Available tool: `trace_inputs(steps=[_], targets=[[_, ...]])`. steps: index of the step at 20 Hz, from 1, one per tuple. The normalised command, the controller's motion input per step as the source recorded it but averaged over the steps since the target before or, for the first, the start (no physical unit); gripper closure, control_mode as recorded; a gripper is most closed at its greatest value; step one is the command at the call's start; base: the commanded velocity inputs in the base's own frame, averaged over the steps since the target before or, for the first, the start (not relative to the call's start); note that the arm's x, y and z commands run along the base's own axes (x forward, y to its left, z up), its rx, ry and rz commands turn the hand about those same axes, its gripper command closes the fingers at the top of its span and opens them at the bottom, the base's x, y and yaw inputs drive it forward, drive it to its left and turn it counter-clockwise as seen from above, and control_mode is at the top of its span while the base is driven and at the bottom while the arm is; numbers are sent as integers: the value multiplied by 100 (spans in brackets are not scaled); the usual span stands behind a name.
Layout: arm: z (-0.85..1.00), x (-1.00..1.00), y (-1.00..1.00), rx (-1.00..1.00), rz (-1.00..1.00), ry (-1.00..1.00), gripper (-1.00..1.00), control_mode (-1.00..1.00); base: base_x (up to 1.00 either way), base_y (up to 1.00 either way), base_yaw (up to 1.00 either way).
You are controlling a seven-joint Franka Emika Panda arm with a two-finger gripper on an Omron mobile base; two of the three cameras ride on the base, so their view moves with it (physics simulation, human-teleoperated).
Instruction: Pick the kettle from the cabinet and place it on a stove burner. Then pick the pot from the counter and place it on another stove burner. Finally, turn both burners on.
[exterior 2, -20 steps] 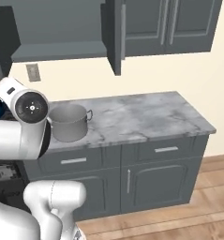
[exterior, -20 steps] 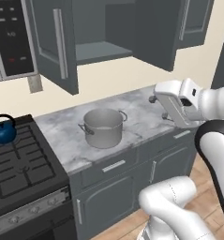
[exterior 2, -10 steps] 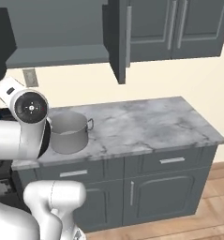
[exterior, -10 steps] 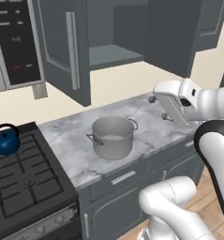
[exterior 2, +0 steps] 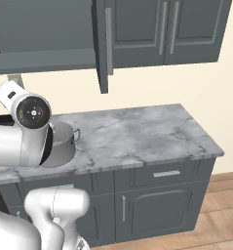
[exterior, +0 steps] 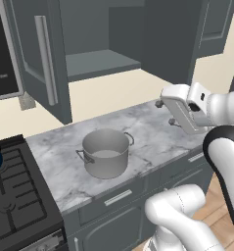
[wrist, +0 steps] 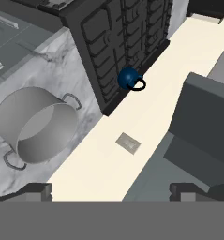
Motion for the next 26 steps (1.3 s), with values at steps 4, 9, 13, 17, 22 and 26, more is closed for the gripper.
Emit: trace_inputs(steps=[4, 9, 13, 17, 22, 26], targets=[[0, 0, 0, 0, 0, 0, -100, 100, 51, 0, 3], [0, 1, 0, 0, 0, 0, -100, -100, 16, 0, 0], [-14, 3, 0, 0, 0, 6, -100, -100, 0, 0, 0], [-22, 0, 0, 0, -2, 12, -100, -100, 0, 0, 0], [-30, 2, 0, -1, -7, 9, -100, -100, 0, 0, 0], [-42, 4, 0, -7, -12, 6, -100, -100, 0, 0, 0]])
